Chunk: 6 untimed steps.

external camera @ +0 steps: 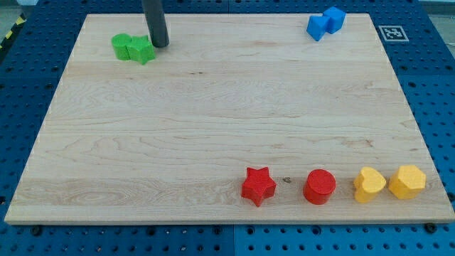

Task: Separate the green star to the green circle

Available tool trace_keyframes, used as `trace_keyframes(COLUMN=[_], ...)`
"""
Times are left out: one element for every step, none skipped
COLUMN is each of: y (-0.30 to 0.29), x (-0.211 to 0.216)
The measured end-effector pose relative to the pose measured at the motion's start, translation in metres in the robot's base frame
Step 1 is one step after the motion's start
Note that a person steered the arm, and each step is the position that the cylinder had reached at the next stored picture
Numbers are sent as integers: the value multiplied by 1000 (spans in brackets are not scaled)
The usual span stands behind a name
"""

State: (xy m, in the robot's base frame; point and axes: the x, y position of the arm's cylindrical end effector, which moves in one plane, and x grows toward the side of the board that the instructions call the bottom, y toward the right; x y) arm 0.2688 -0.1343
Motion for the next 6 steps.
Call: trace_keyframes(y=[-25, -55, -61, -61, -66, -98], x=[-14, -6, 15, 46, 54, 37])
